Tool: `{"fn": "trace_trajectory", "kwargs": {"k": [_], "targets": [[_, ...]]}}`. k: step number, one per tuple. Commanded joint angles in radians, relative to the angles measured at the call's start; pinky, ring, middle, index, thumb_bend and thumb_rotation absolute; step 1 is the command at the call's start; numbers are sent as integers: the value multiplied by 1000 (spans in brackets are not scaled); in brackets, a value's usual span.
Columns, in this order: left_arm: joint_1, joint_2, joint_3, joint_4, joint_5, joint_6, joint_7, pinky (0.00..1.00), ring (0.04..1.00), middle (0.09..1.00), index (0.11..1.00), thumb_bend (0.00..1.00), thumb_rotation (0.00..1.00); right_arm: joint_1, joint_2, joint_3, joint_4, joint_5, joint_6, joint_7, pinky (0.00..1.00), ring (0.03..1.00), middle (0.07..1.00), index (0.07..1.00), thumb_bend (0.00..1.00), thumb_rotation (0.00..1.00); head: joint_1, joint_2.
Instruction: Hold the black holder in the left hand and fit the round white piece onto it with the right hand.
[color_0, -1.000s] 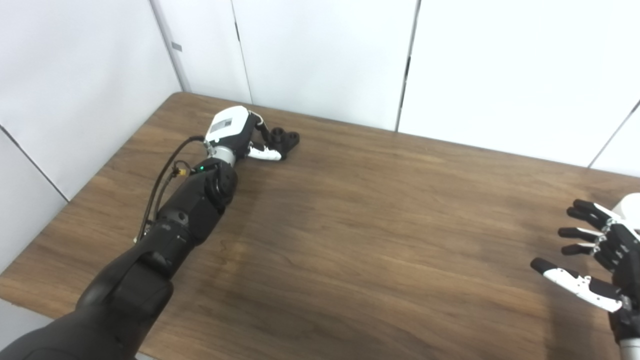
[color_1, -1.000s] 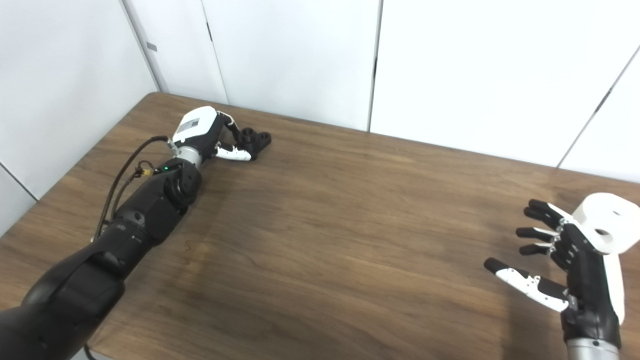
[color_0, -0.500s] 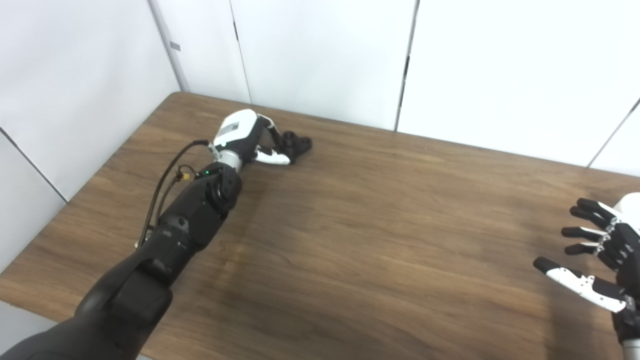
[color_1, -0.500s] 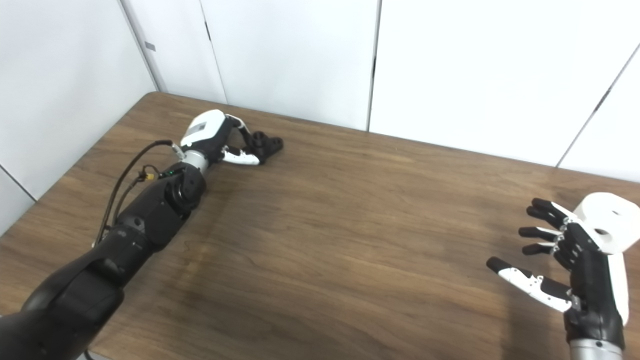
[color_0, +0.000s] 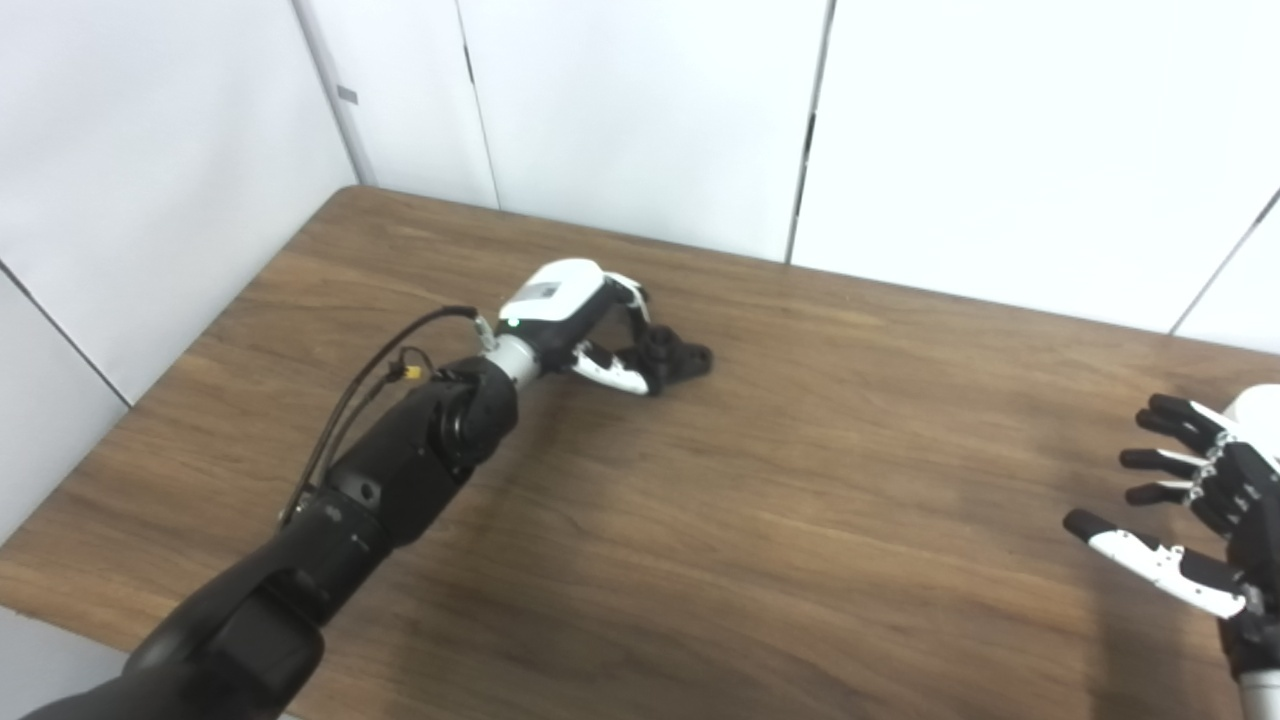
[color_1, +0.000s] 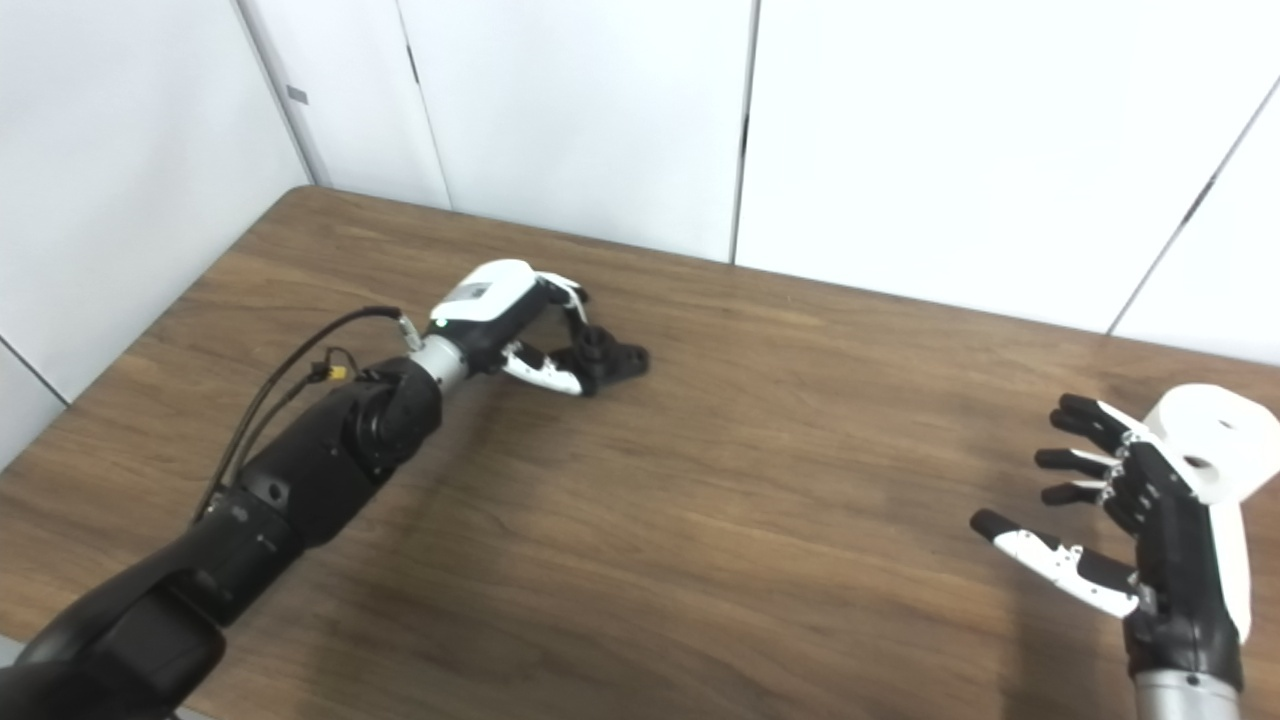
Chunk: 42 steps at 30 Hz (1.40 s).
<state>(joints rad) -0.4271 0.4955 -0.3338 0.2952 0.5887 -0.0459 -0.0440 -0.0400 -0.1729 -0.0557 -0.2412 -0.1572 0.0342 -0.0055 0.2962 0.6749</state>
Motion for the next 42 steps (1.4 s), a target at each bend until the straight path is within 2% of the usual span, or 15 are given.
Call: {"fn": "trace_trajectory", "kwargs": {"k": [1, 10, 20, 28, 34, 36, 37, 38, 40, 41, 42], "targets": [[-7, -8, -26, -46, 16, -52, -25, 873, 900, 833, 484, 523, 74, -34, -10, -10, -26, -7, -46, -12, 496, 639, 751, 750, 683, 0, 1, 1], [39, -68, -105, -137, 32, -103, -104, 857, 905, 837, 485, 523, 74, -42, -3, -19, -26, -24, -47, -26, 489, 623, 740, 743, 688, 0, -37, 8], [57, -144, -184, -83, 41, -161, -124, 851, 909, 837, 485, 523, 72, -48, -2, -18, -5, -27, -91, -40, 486, 617, 743, 748, 697, 0, -89, 16], [60, -155, -237, -40, 70, -212, -132, 846, 908, 839, 484, 523, 73, -52, 3, -14, -2, -51, -98, -59, 486, 618, 736, 747, 703, 25, -160, 25], [61, -122, -253, -23, 117, -233, -121, 842, 896, 838, 483, 523, 73, -61, 4, -1, -42, -101, -68, -59, 497, 623, 736, 750, 713, 39, -352, 33], [65, -104, -244, -11, 120, -258, -91, 841, 884, 833, 483, 524, 70, -76, -16, 5, -52, -126, -68, -46, 487, 622, 732, 750, 715, 56, -458, 23], [67, -97, -240, -5, 123, -268, -75, 831, 882, 830, 483, 524, 68, -85, -28, 4, -60, -135, -62, -38, 481, 618, 731, 748, 719, 62, -472, 21], [68, -88, -235, -1, 122, -276, -67, 824, 881, 829, 482, 524, 67, -96, -39, 4, -73, -150, -47, -29, 476, 618, 734, 748, 723, 67, -538, 11], [71, -68, -225, -10, 117, -280, -72, 815, 877, 826, 483, 524, 66, -129, -69, -7, -100, -170, -8, -9, 482, 619, 742, 752, 729, 74, -590, 1], [71, -57, -220, -14, 111, -281, -79, 813, 875, 826, 483, 524, 65, -146, -83, -9, -109, -187, 12, 0, 483, 621, 748, 755, 731, 70, -651, -13], [71, -48, -215, -18, 106, -282, -86, 816, 874, 827, 484, 524, 65, -167, -104, -10, -115, -218, 34, 8, 485, 626, 753, 759, 732, 70, -675, -20]]}}
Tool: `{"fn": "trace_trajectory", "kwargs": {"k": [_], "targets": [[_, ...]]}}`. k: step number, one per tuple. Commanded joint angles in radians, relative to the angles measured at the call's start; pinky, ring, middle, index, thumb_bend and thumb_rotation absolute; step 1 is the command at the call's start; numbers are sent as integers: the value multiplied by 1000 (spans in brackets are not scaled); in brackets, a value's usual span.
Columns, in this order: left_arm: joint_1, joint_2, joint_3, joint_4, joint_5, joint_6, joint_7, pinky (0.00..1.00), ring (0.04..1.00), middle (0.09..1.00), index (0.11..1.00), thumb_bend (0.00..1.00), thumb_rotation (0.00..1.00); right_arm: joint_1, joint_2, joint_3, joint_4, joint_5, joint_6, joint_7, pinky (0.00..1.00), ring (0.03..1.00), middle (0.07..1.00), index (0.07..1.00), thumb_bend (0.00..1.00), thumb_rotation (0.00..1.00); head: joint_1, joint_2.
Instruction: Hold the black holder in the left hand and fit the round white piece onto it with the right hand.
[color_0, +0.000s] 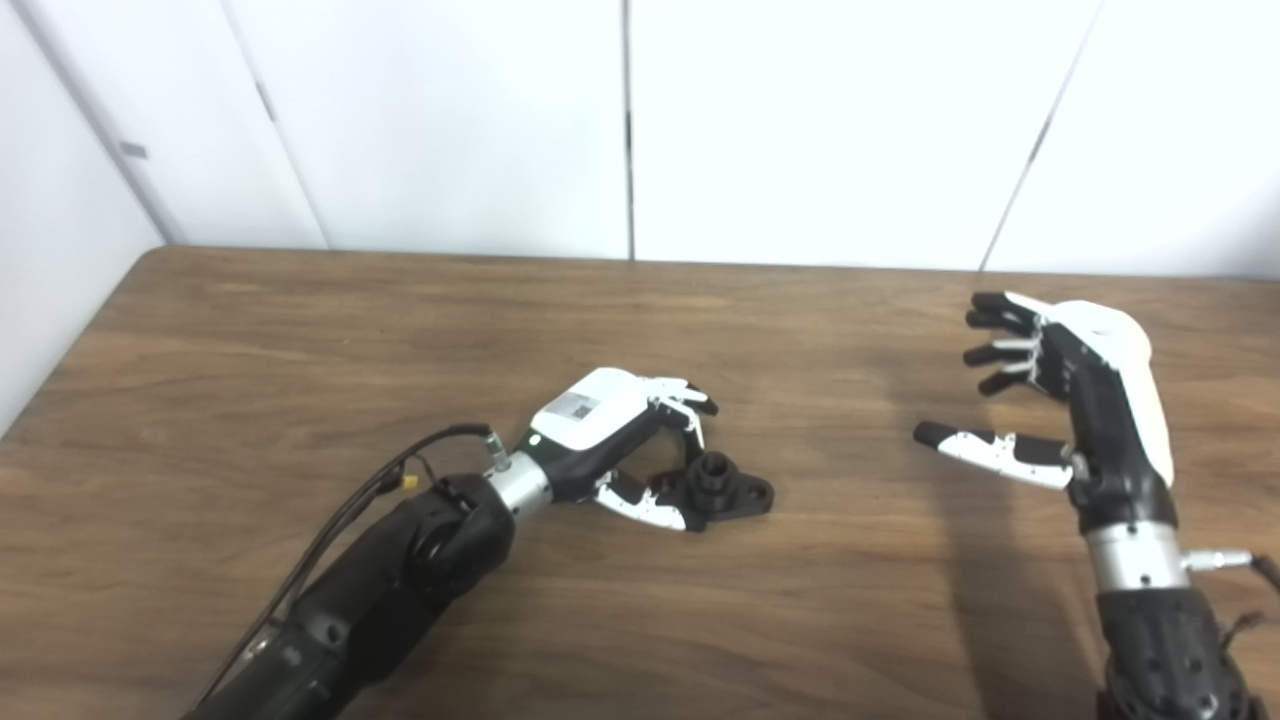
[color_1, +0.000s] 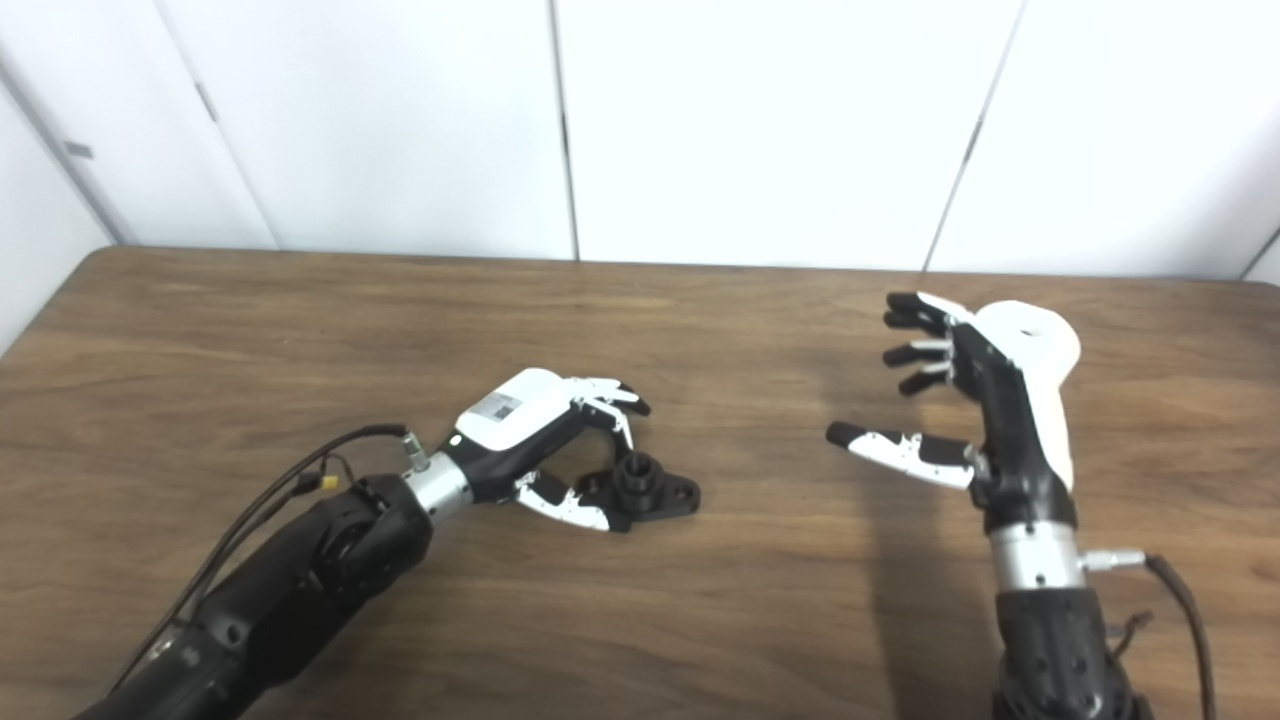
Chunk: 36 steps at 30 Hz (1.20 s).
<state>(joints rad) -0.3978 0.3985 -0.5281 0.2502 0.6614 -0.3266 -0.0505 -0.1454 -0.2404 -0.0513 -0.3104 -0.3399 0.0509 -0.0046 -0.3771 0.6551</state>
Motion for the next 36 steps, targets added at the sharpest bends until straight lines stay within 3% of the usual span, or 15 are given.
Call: {"fn": "trace_trajectory", "kwargs": {"k": [1, 3, 8, 12, 18, 21, 26, 36], "targets": [[42, 56, -18, 25, 30, -4, -81, 819, 874, 827, 485, 524, 64, -81, -59, -13, -52, -81, 43, 15, 502, 645, 763, 765, 737, 96, -24, -6], [43, 69, -12, 23, 28, -19, -74, 814, 865, 821, 485, 525, 62, -120, -106, -5, -58, -186, 94, 32, 533, 692, 787, 775, 753, 169, -98, -29], [51, 88, 3, -1, 16, -46, -81, 780, 834, 802, 486, 524, 57, -187, -184, 8, -72, -325, 190, 94, 622, 793, 839, 775, 764, 222, -186, -68], [56, 97, 13, -31, 12, -40, -105, 756, 817, 794, 486, 524, 56, -222, -208, 15, -60, -400, 232, 117, 576, 773, 837, 765, 786, 238, -229, -93], [53, 97, 24, -1, 9, -69, -98, 740, 809, 784, 485, 523, 54, -252, -236, 8, -37, -421, 269, 161, 618, 805, 867, 780, 801, 238, -269, -124], [53, 97, 28, 14, 13, -84, -95, 738, 807, 783, 486, 523, 54, -268, -288, 15, -33, -409, 307, 259, 694, 896, 951, 861, 858, 296, -281, -135], [55, 99, 35, 27, 22, -99, -93, 736, 803, 784, 486, 523, 56, -312, -374, 30, -3, -401, 378, 398, 760, 951, 997, 909, 957, 347, -286, -148], [57, 96, 39, 61, 22, -128, -79, 729, 810, 794, 486, 524, 57, -389, -437, 42, 118, -416, 418, 515, 765, 962, 1000, 907, 999, 314, -302, -170]]}}
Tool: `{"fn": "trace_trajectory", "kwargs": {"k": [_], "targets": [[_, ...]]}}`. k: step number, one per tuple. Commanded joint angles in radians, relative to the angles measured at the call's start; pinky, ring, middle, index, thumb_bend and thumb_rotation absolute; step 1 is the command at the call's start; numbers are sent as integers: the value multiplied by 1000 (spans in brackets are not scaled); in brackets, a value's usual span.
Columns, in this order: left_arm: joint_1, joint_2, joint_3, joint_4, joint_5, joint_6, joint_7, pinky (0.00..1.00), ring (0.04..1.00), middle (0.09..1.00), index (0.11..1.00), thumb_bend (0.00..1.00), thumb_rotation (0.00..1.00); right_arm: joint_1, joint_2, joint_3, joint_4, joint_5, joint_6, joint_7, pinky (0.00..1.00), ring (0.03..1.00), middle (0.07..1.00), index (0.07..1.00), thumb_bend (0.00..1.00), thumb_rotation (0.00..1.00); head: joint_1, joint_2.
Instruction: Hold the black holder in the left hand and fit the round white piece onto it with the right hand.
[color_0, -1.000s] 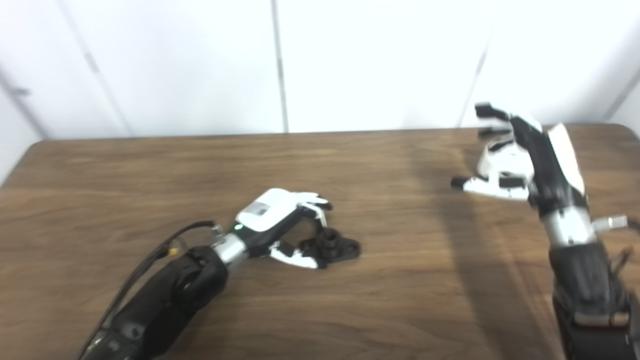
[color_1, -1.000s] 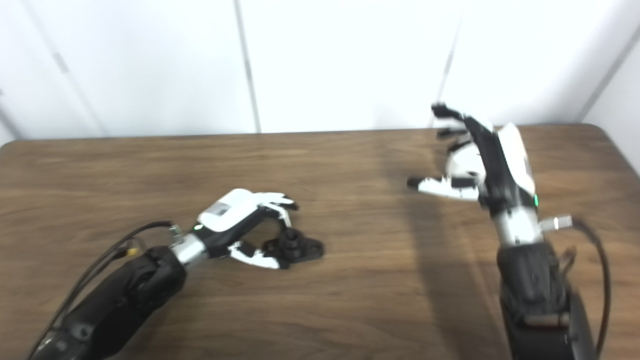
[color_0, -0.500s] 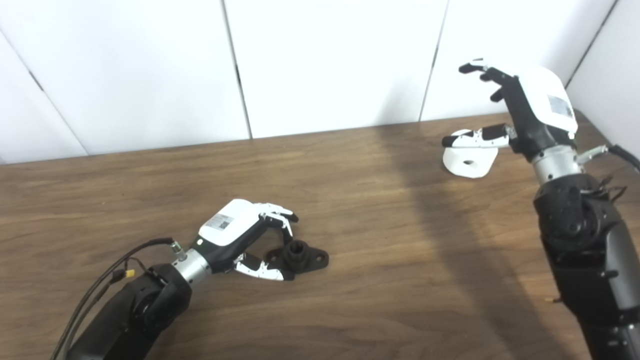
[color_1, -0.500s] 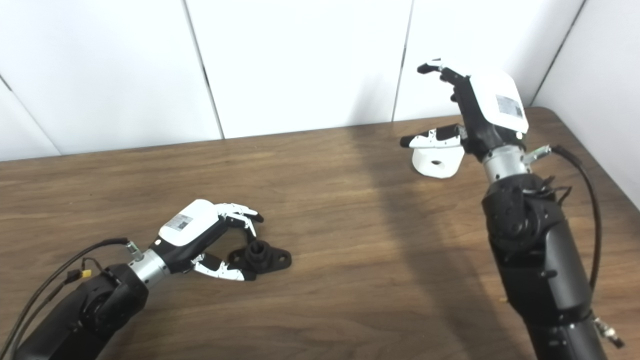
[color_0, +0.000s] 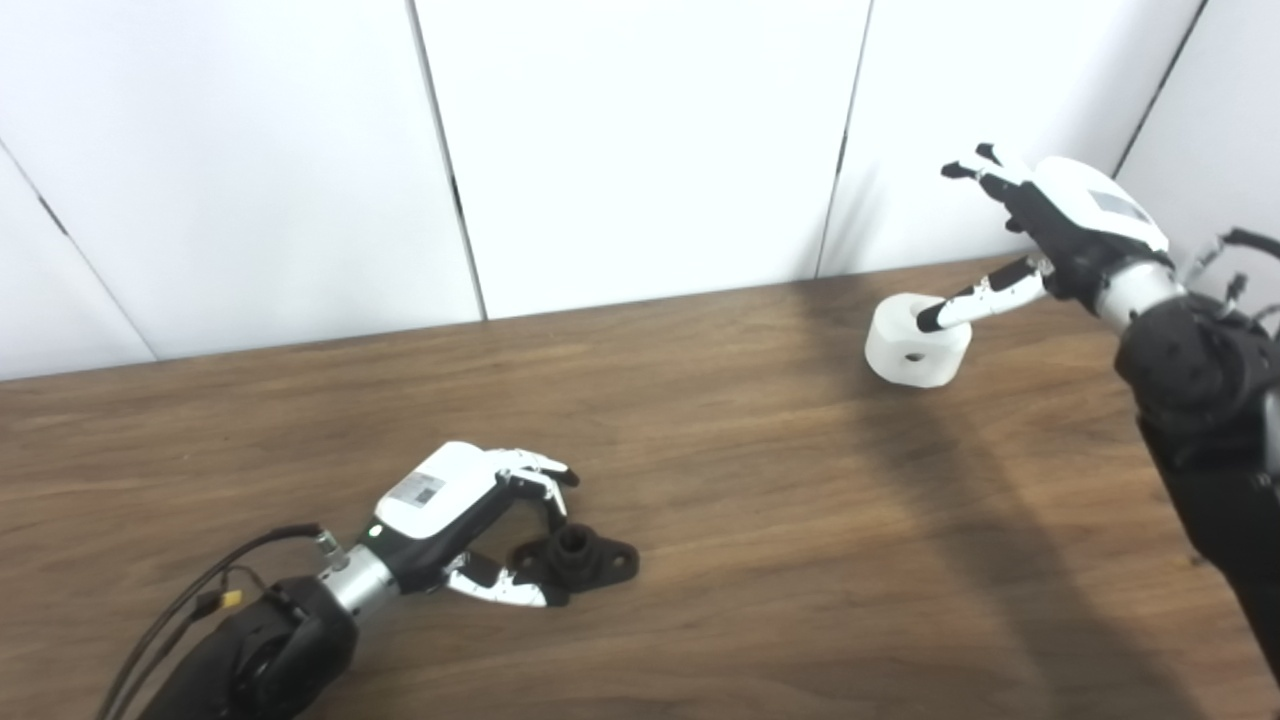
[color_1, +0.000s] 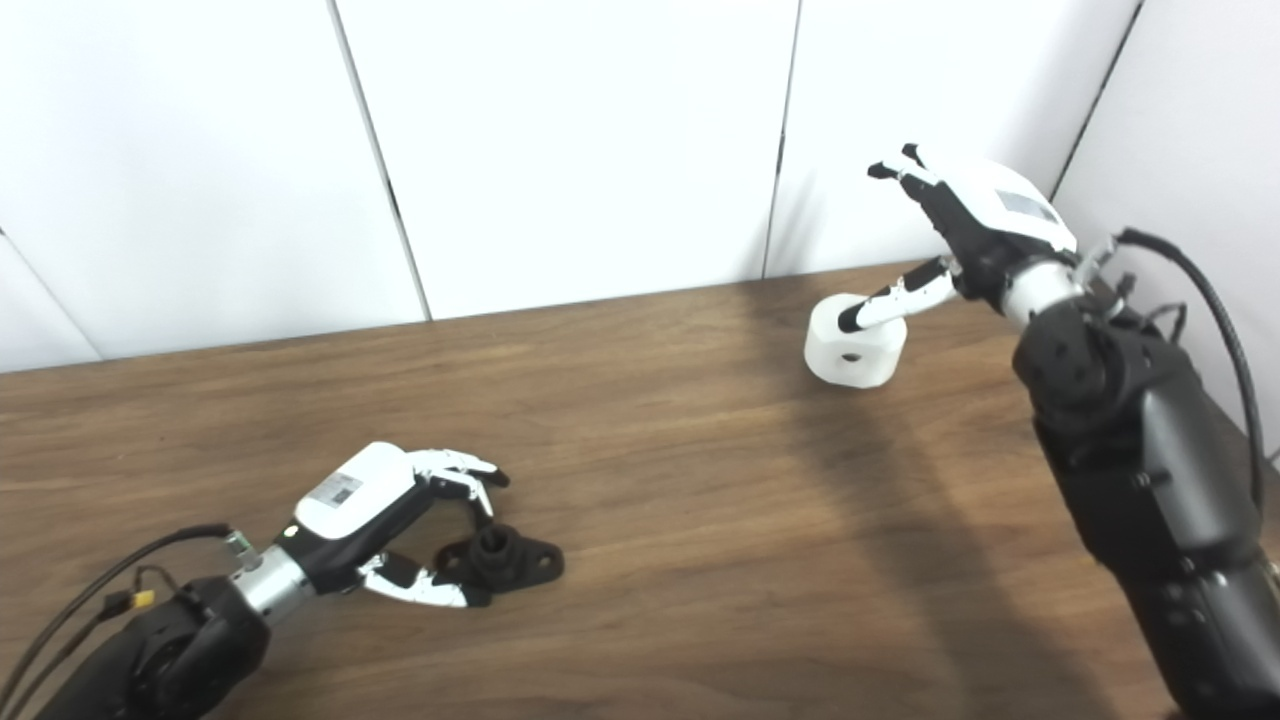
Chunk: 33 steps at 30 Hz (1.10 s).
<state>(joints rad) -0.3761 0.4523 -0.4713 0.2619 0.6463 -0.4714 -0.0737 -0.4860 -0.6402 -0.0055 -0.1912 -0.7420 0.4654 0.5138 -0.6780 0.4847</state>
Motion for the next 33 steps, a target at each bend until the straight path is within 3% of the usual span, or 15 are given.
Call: {"fn": "trace_trajectory", "kwargs": {"k": [1, 6, 14, 24, 33], "targets": [[35, 42, -18, 50, 41, 18, -58, 730, 812, 797, 486, 524, 57, -49, -41, -1, 14, 0, 1, 0, 763, 963, 1000, 911, 1000, 319, -5, -3], [35, 37, -15, 56, 41, 17, -56, 737, 820, 800, 486, 524, 57, -45, -40, -5, 62, 54, 1, -4, 789, 981, 1000, 958, 1000, 322, -2, -4], [32, 41, -16, 61, 43, 10, -50, 737, 817, 799, 486, 524, 57, -39, -38, 7, 131, 60, 1, -21, 808, 981, 1000, 958, 1000, 322, -1, -7], [32, 42, -17, 58, 42, 10, -53, 749, 814, 797, 486, 524, 58, -68, -31, 33, 265, 96, -6, -54, 711, 922, 1000, 960, 1000, 342, 5, -7], [32, 41, -12, 54, 31, 11, -55, 757, 812, 793, 486, 524, 57, -86, -25, 67, 363, 128, -18, -96, 741, 933, 1000, 950, 1000, 352, 11, -3]]}}
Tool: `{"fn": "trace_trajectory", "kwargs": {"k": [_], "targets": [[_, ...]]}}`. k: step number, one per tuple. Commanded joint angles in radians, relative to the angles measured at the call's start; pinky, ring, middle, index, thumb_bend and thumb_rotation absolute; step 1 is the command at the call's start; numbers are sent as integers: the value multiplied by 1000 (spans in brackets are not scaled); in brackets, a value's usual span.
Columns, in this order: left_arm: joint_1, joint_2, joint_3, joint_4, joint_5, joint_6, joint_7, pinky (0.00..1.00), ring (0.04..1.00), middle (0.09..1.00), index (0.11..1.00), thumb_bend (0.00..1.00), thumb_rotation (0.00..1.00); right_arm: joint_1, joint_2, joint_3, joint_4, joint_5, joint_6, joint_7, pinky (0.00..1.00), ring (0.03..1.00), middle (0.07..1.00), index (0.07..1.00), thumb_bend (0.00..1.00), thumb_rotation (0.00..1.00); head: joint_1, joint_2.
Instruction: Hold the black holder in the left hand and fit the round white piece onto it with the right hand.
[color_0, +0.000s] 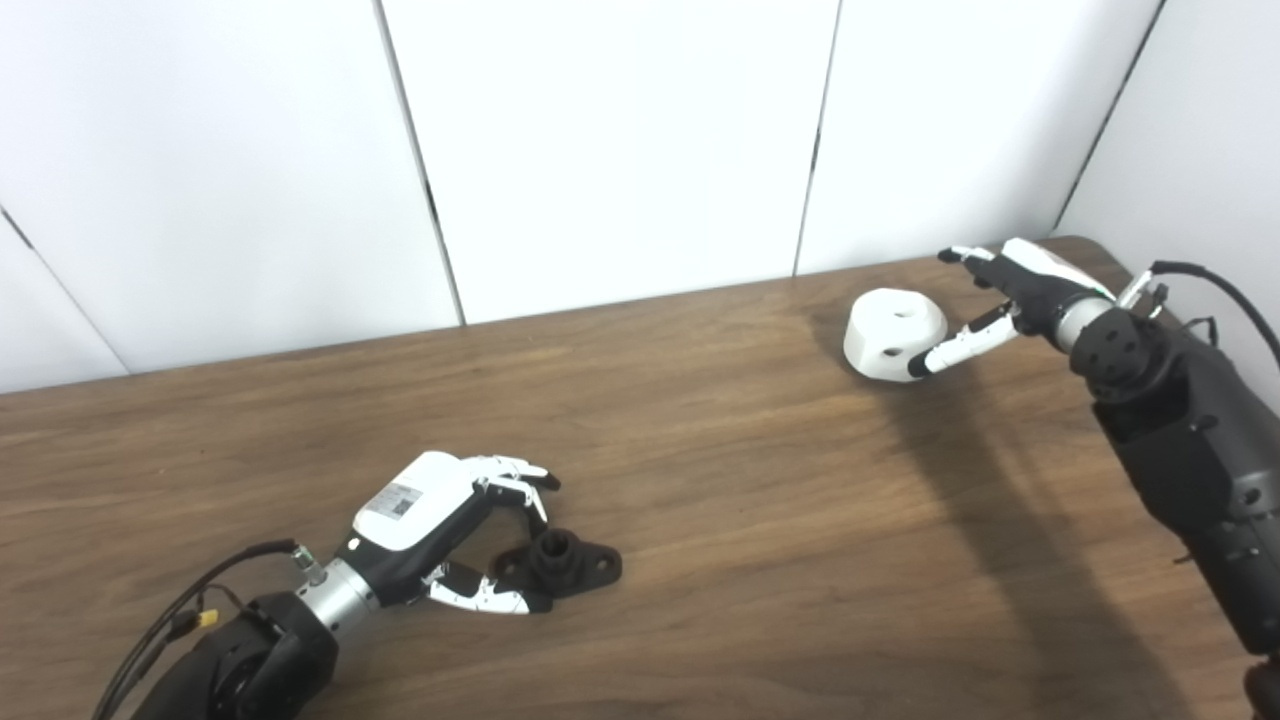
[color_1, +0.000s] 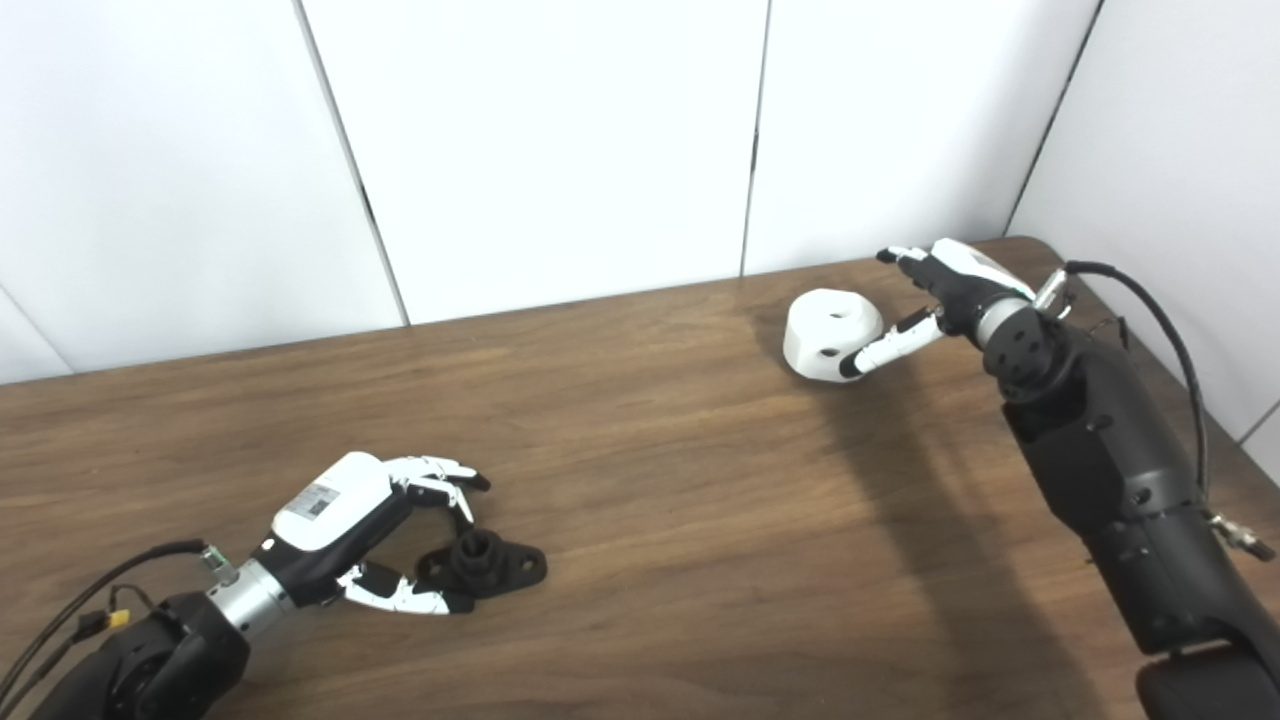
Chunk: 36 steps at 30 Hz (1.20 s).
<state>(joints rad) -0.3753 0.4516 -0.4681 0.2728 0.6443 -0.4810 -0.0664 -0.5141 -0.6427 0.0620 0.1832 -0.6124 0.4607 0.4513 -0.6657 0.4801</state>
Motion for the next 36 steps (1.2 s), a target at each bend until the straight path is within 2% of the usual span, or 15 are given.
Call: {"fn": "trace_trajectory", "kwargs": {"k": [1, 8, 22, 28, 36], "targets": [[31, 42, -15, 44, 33, 20, -61, 754, 808, 790, 486, 524, 57, -61, -22, 6, 0, -1, -13, -38, 748, 938, 1000, 953, 1000, 361, 0, 2], [32, 44, -16, 39, 34, 21, -67, 760, 813, 795, 486, 524, 56, -75, -10, 29, 62, 26, -38, -89, 751, 933, 998, 941, 994, 337, 1, 1], [39, 44, -14, 25, 31, 20, -65, 743, 803, 787, 485, 524, 55, -80, 19, 53, 97, 63, -74, -158, 760, 928, 971, 881, 955, 292, 11, 9], [39, 43, -17, 25, 27, 16, -60, 741, 803, 789, 485, 524, 55, -83, 25, 68, 104, 67, -90, -180, 762, 916, 954, 845, 937, 285, 13, 12], [41, 41, -14, 16, 20, 17, -58, 728, 793, 778, 484, 523, 53, -84, 27, 86, 110, 69, -115, -203, 749, 895, 932, 748, 896, 267, 20, 17]]}}
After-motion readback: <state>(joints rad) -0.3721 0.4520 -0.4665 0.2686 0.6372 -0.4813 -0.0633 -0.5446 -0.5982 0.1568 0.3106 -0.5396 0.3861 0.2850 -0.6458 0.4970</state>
